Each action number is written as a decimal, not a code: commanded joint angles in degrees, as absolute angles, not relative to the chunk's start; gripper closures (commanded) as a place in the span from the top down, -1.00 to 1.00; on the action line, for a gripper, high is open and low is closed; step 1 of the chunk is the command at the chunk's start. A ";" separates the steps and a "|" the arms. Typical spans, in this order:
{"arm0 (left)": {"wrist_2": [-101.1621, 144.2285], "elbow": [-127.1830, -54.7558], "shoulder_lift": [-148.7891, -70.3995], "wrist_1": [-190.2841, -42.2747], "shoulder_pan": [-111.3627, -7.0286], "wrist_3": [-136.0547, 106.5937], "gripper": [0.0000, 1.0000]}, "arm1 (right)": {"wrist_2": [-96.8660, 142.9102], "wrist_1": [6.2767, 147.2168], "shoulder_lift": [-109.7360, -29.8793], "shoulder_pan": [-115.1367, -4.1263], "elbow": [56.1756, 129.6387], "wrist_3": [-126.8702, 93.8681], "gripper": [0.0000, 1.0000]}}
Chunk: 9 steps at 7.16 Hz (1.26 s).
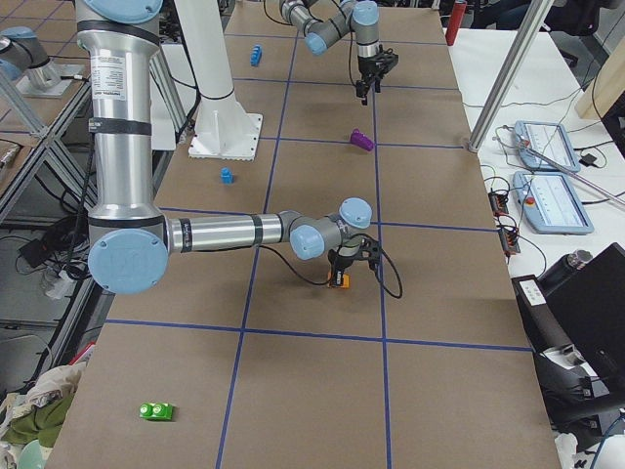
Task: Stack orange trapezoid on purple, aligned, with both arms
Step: 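Carry the orange block over the purple block while the left arm withdraws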
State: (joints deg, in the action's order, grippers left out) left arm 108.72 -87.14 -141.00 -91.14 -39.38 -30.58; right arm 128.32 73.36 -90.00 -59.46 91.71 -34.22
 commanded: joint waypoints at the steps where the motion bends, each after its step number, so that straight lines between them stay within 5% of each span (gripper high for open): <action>1: 108.72 -90.86 -137.48 -91.14 -39.81 -30.59 1.00 | 136.25 76.52 -86.60 -65.69 93.77 -34.71 -1.00; 4: 110.47 -93.25 -130.72 -91.05 -44.36 -29.19 1.00 | 137.99 85.67 -72.84 -66.20 97.03 -49.57 -1.00; 9: 122.15 -97.46 -110.17 -91.23 -62.36 -4.09 1.00 | 121.41 101.19 -44.88 -43.45 94.59 -77.87 -1.00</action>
State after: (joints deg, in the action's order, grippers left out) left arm 119.33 -96.02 -115.83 -91.26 -57.34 -10.31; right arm 125.85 94.34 -52.31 -48.76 96.06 -75.94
